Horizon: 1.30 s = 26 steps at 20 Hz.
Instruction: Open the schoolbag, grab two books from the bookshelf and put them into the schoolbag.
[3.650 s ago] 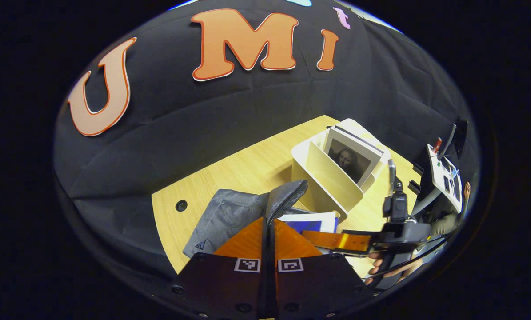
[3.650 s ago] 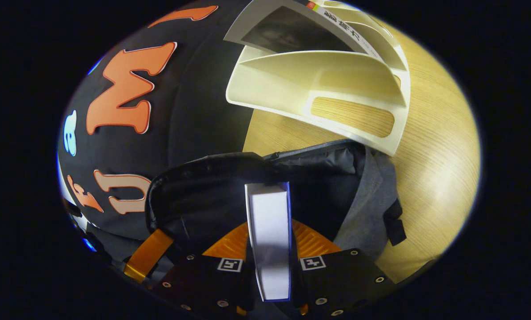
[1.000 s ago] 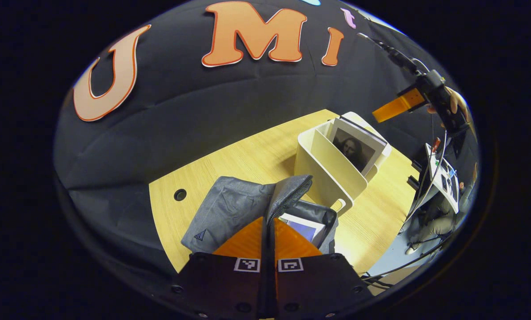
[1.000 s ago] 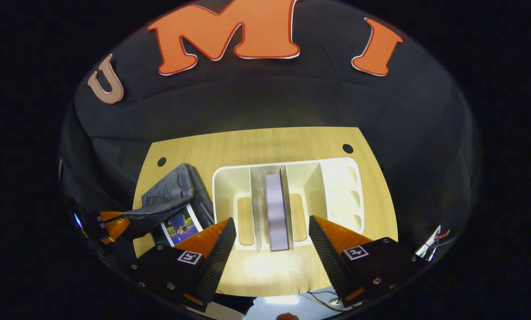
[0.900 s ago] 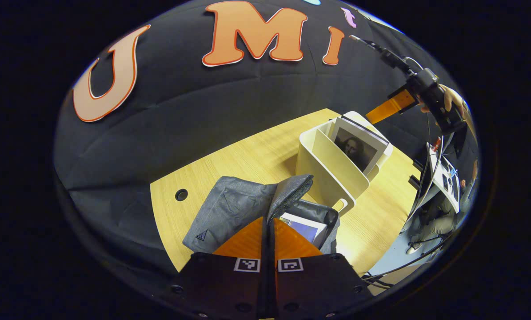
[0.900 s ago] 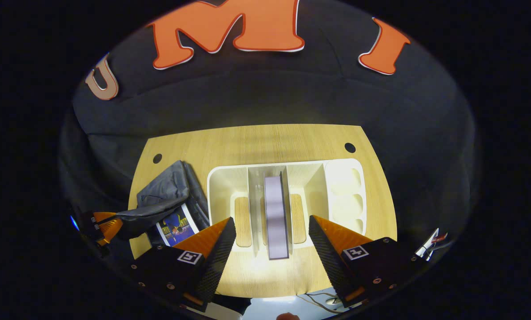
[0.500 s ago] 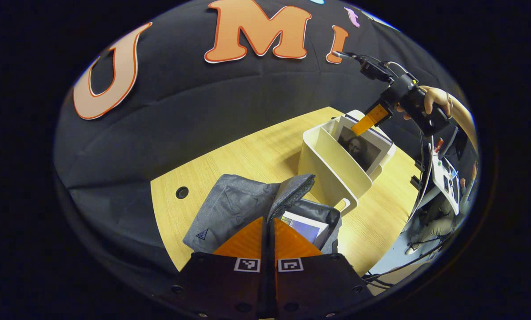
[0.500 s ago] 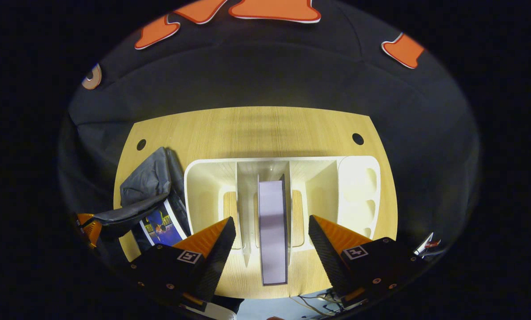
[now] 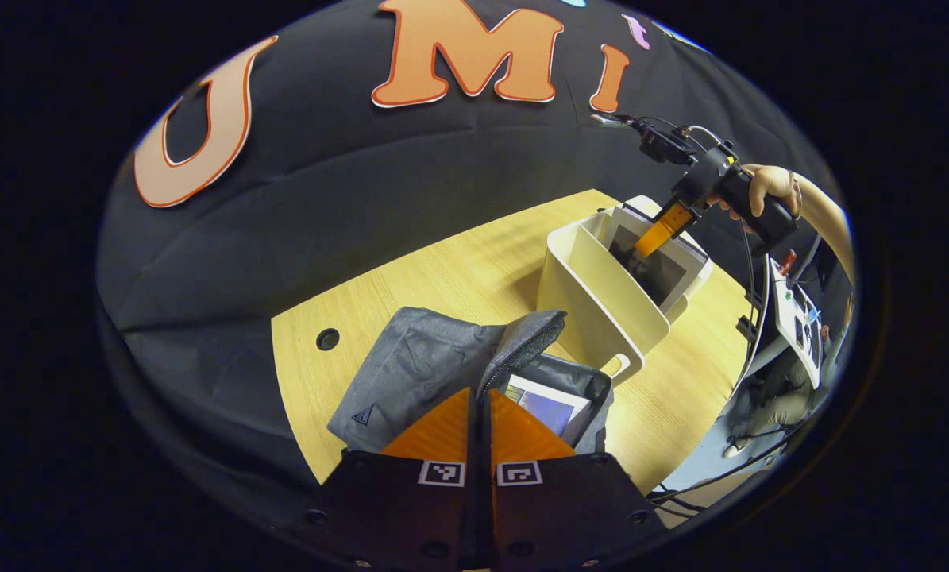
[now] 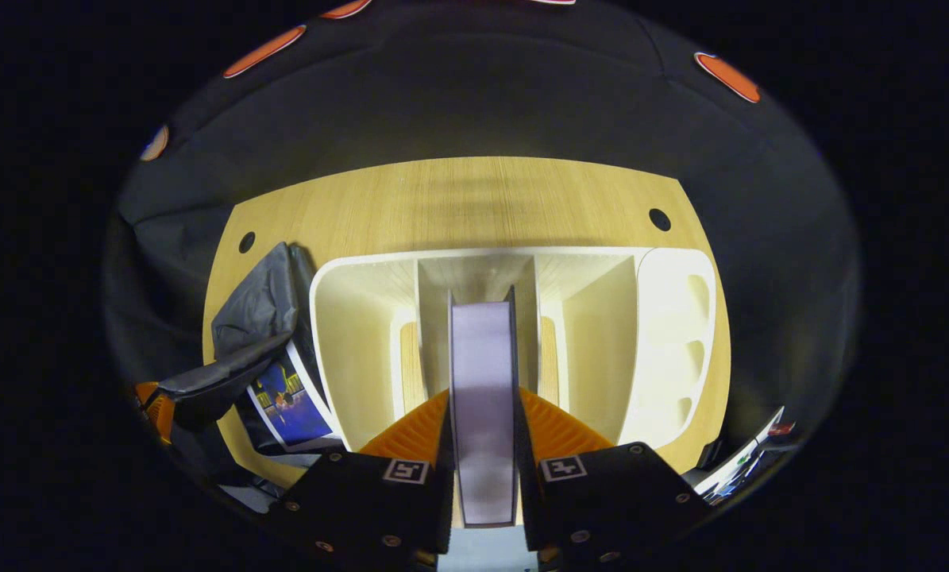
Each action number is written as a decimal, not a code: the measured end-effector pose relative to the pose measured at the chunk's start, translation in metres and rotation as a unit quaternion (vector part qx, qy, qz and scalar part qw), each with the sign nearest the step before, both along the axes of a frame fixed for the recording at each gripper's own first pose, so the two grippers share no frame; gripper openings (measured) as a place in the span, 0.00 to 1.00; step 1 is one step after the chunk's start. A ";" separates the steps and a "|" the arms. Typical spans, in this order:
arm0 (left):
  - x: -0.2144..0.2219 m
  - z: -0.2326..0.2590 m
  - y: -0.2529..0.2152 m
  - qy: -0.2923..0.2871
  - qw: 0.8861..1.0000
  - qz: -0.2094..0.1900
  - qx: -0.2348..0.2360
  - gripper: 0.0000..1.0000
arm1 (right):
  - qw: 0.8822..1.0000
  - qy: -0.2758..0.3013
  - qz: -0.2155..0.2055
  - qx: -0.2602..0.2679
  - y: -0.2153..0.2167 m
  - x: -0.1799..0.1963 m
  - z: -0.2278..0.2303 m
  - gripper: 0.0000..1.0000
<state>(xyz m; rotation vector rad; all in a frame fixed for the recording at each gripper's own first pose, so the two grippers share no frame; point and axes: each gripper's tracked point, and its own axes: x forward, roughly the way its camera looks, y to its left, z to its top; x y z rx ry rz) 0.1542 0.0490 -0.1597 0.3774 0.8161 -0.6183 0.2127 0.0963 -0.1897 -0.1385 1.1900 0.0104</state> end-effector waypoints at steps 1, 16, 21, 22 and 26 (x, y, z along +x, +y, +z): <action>0.000 0.000 -0.001 0.001 1.000 0.000 -0.001 0.01 | 1.000 0.001 -0.002 -0.002 -0.001 0.000 -0.001 0.36; -0.005 0.004 -0.002 -0.005 1.000 -0.006 -0.005 0.01 | 0.996 -0.084 -0.002 -0.017 0.004 -0.028 0.110 0.31; -0.004 0.005 0.000 -0.008 1.000 -0.005 -0.006 0.01 | 0.990 -0.138 0.010 -0.012 0.017 -0.056 0.172 0.30; -0.004 0.005 0.000 -0.007 1.000 -0.005 -0.006 0.01 | 0.989 -0.147 0.009 0.002 0.021 -0.065 0.181 0.29; -0.003 0.008 0.006 -0.012 1.000 0.000 -0.005 0.01 | 0.983 -0.173 0.002 0.068 0.035 -0.100 0.203 0.30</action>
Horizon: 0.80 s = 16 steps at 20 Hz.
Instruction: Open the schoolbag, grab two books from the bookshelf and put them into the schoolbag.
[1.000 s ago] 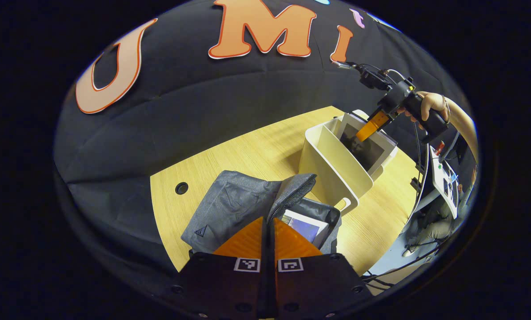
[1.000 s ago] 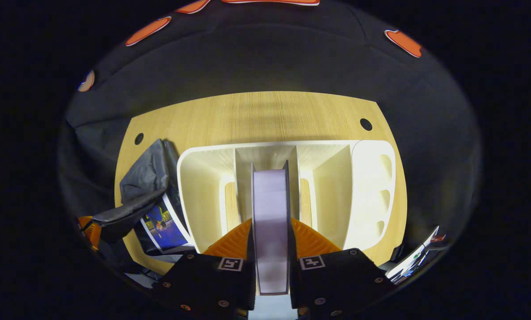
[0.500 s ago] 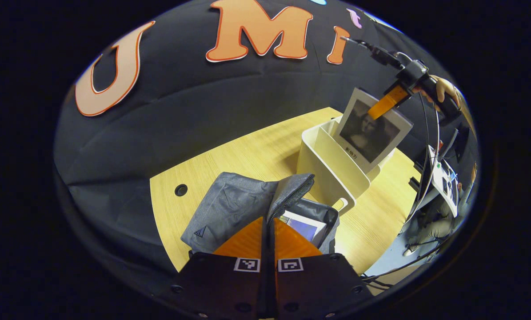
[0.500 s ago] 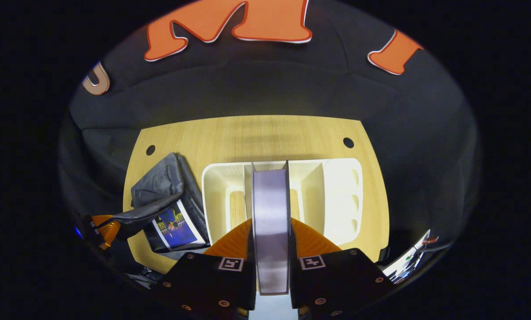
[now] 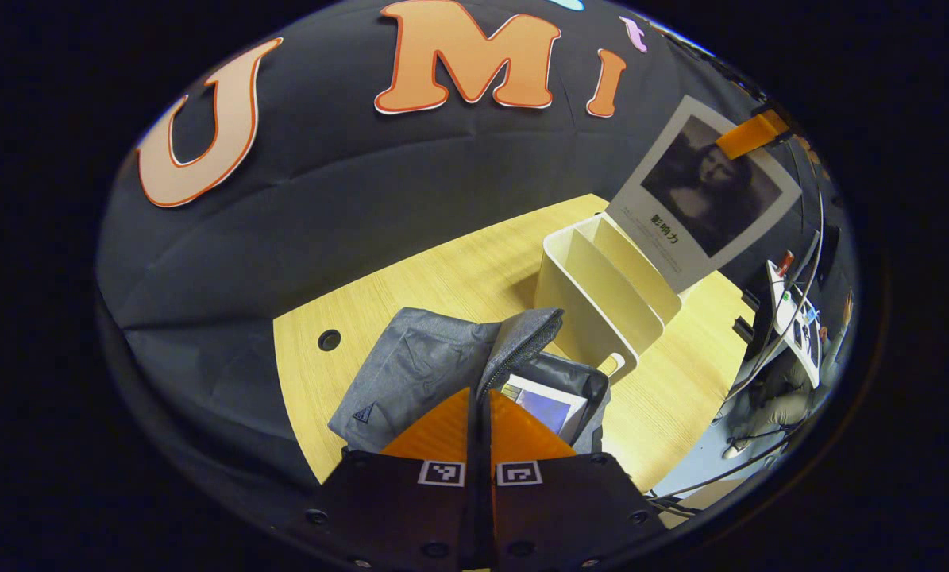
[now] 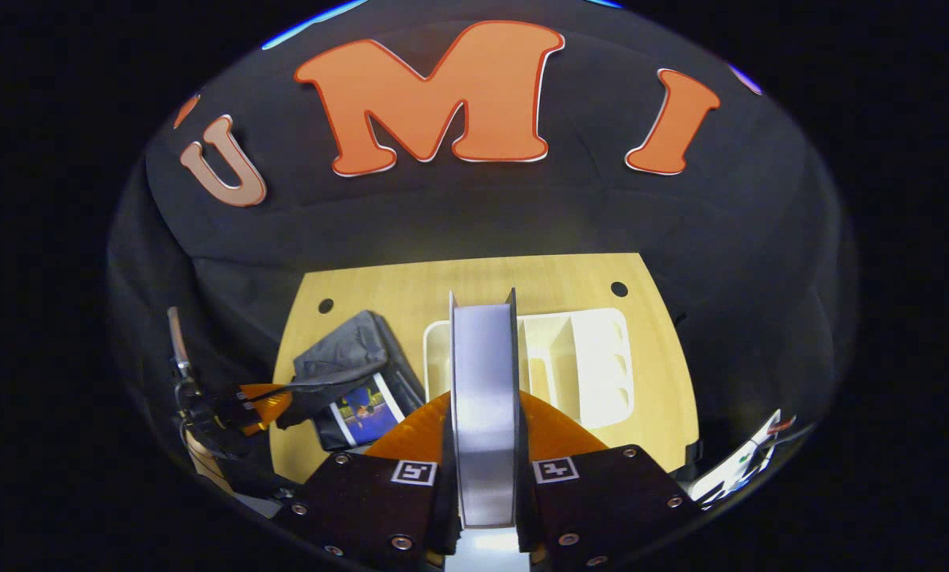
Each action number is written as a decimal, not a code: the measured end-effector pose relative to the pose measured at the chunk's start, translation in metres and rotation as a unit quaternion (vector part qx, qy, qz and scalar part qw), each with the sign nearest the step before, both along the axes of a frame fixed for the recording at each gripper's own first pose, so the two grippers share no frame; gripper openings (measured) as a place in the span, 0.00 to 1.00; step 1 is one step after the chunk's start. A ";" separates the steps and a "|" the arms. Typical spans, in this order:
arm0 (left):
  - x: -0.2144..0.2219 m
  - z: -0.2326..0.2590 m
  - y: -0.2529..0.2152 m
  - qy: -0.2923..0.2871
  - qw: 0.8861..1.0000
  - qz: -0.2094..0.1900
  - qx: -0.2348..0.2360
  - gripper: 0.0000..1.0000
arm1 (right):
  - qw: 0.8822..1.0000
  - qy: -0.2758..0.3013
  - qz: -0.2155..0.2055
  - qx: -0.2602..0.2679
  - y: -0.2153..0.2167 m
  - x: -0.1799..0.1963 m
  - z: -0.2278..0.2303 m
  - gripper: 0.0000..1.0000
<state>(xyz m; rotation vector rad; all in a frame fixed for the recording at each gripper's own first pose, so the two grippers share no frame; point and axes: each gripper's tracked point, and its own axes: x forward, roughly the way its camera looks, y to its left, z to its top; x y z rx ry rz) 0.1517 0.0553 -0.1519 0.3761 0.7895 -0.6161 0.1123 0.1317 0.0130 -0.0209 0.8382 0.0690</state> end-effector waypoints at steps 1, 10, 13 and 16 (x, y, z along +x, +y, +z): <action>0.001 0.000 0.003 -0.002 1.000 0.003 0.002 0.01 | 1.000 -0.006 -0.005 0.020 0.002 -0.009 0.001 0.30; -0.002 0.000 0.002 -0.001 1.000 0.009 -0.008 0.01 | 0.953 -0.018 -0.075 0.292 0.027 -0.077 -0.051 0.29; -0.001 0.002 0.001 -0.003 1.000 0.008 -0.005 0.01 | 0.918 -0.003 -0.107 0.381 0.044 -0.088 -0.090 0.29; 0.000 0.006 -0.003 -0.006 1.000 0.012 -0.003 0.01 | 0.886 0.015 -0.136 0.443 0.062 -0.098 -0.128 0.29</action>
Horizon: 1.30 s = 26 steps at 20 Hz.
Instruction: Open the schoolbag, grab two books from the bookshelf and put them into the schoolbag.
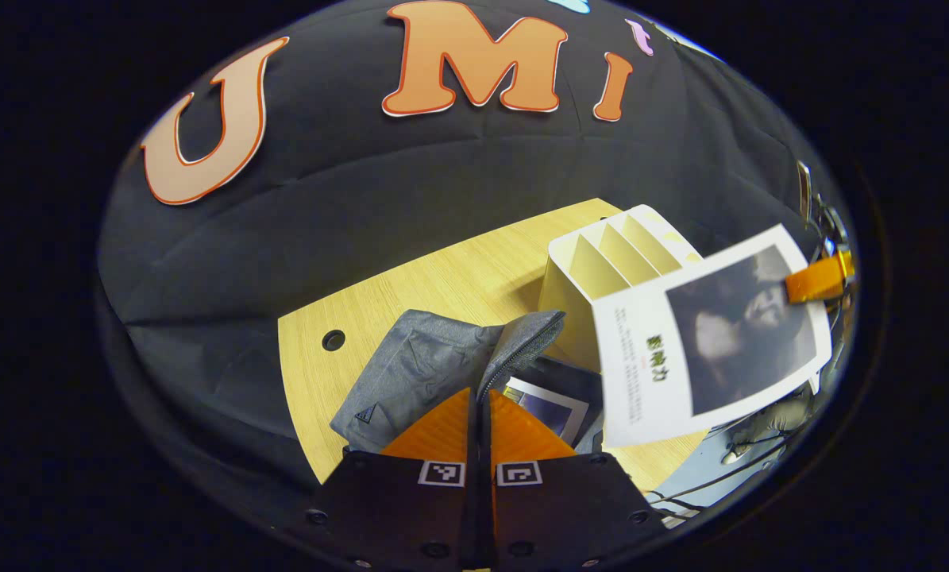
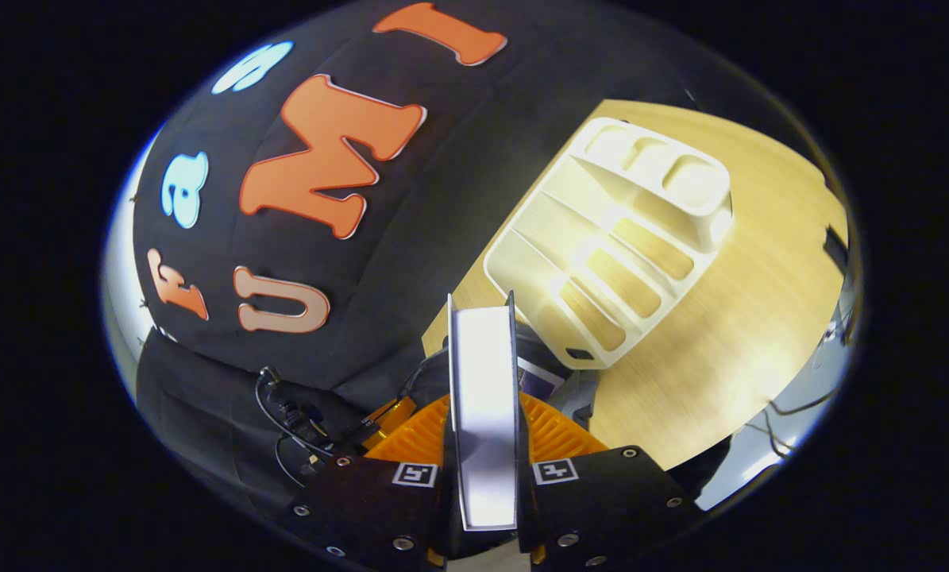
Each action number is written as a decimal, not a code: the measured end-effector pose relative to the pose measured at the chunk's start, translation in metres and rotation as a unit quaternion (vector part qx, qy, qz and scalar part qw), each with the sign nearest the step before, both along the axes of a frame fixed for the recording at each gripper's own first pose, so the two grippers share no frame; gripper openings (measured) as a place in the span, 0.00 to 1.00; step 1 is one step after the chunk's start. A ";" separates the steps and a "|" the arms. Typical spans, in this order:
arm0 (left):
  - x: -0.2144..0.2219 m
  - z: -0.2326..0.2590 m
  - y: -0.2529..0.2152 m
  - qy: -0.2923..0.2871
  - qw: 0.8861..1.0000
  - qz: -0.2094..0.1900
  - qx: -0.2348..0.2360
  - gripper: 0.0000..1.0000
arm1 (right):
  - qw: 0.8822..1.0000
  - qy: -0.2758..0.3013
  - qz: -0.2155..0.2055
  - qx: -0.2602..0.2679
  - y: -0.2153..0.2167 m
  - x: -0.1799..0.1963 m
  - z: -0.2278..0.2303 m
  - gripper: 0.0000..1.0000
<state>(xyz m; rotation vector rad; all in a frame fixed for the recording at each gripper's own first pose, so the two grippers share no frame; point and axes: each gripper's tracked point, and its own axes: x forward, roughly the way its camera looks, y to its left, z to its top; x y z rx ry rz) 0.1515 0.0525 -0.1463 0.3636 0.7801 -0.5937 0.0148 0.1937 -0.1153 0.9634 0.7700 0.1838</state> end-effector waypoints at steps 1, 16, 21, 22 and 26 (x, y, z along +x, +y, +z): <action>0.000 0.001 -0.001 -0.001 1.000 0.001 0.001 0.01 | 1.000 0.007 -0.009 0.025 0.007 0.001 -0.008 0.29; -0.001 0.016 -0.005 -0.013 1.000 -0.004 0.015 0.01 | 0.986 0.053 -0.108 0.113 0.094 0.049 -0.111 0.29; -0.008 0.027 -0.011 -0.029 0.999 -0.021 0.021 0.01 | 0.987 0.042 -0.107 0.109 0.125 0.073 -0.124 0.29; -0.008 0.030 -0.011 -0.035 0.999 -0.025 0.024 0.01 | 0.987 0.040 -0.109 0.107 0.130 0.077 -0.127 0.29; -0.010 0.034 -0.011 -0.042 0.998 -0.033 0.025 0.01 | 0.986 0.031 -0.121 0.106 0.149 0.096 -0.132 0.29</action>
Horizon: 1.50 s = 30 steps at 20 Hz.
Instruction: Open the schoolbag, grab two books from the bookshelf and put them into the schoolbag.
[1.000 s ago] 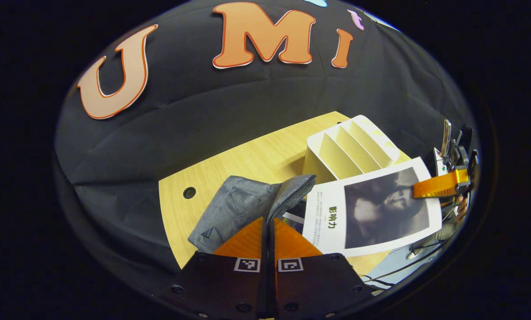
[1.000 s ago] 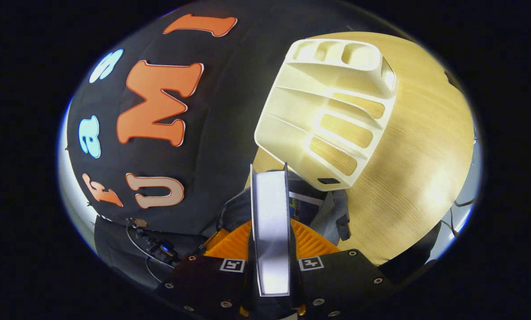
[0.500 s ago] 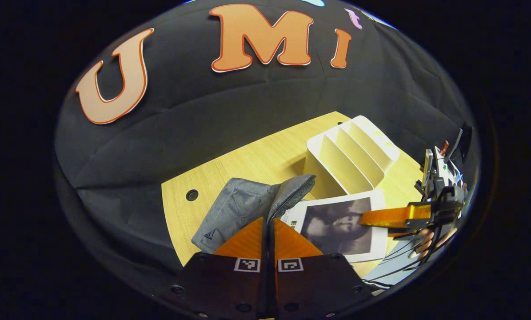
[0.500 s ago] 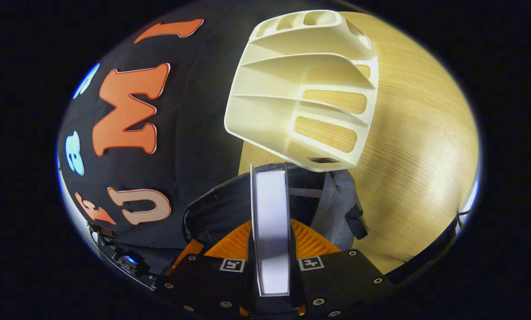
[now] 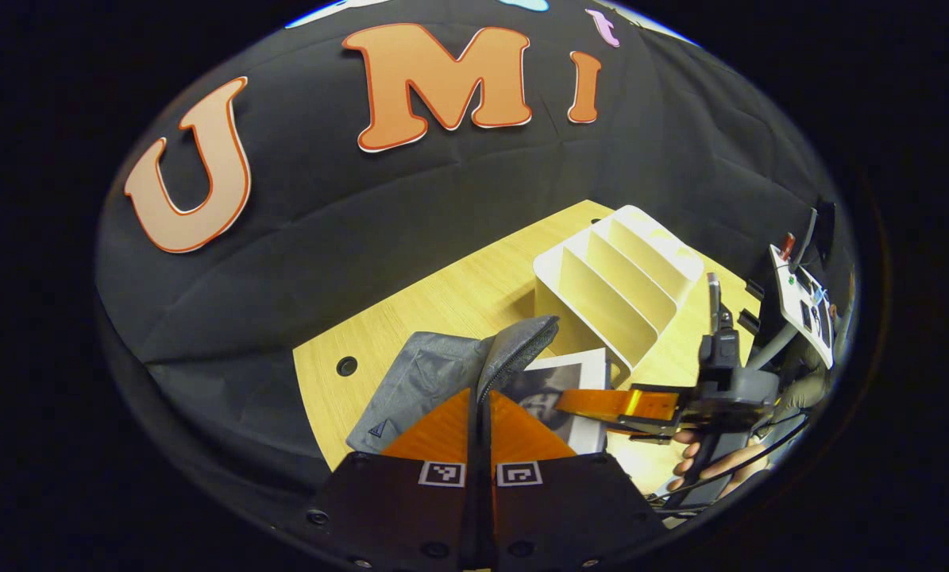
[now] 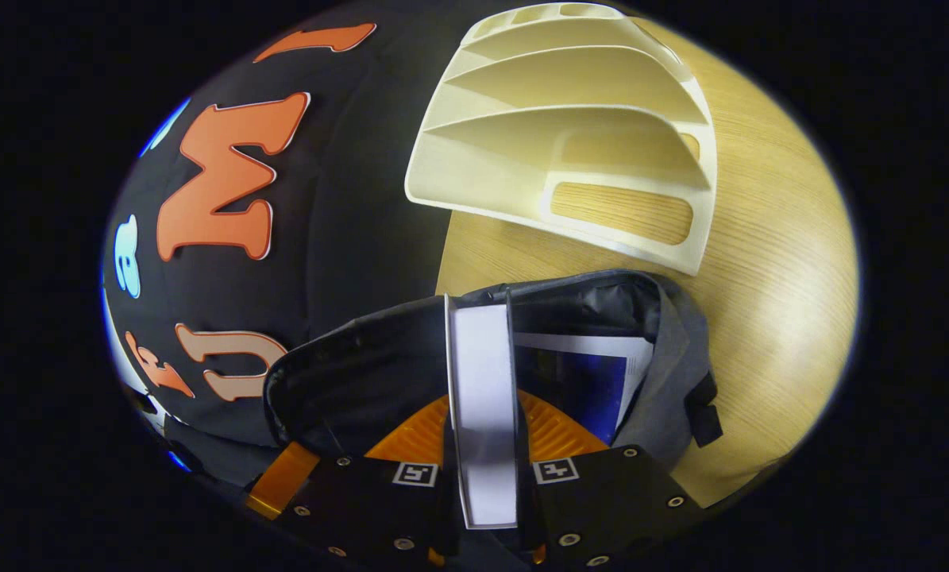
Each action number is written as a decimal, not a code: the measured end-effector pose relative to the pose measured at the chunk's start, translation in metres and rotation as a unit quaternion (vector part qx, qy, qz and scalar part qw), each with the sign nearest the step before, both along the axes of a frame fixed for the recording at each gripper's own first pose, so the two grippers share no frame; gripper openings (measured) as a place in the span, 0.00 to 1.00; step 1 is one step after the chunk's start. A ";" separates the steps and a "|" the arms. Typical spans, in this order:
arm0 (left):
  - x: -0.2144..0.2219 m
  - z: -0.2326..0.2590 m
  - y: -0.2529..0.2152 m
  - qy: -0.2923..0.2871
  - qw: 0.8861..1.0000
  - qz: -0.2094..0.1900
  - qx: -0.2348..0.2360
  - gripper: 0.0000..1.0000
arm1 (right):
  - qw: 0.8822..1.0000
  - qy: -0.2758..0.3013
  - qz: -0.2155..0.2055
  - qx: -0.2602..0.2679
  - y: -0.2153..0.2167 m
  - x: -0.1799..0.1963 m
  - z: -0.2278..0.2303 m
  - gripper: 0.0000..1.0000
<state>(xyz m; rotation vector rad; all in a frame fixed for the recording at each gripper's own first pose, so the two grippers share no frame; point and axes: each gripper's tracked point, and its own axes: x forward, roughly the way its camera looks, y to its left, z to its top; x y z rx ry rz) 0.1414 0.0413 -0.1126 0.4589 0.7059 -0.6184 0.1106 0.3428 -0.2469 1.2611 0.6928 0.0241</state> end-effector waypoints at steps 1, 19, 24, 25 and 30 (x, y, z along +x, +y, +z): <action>0.001 0.000 0.000 0.000 1.000 0.001 -0.001 0.01 | 1.000 0.000 -0.004 0.000 0.003 0.004 -0.001 0.29; -0.001 -0.010 0.012 0.021 1.000 0.014 -0.014 0.00 | 0.995 0.072 0.055 -0.032 0.011 -0.031 -0.021 1.00; -0.004 -0.012 0.009 0.022 1.000 0.012 -0.012 0.01 | 0.992 0.073 0.087 -0.057 0.032 -0.039 -0.017 1.00; -0.006 -0.011 0.008 0.020 1.000 0.010 -0.010 0.01 | 0.991 0.073 0.096 -0.059 0.038 -0.041 -0.018 1.00; -0.012 -0.014 0.014 0.021 1.000 0.010 -0.006 0.00 | 0.988 0.076 0.119 -0.060 0.037 -0.060 -0.015 0.99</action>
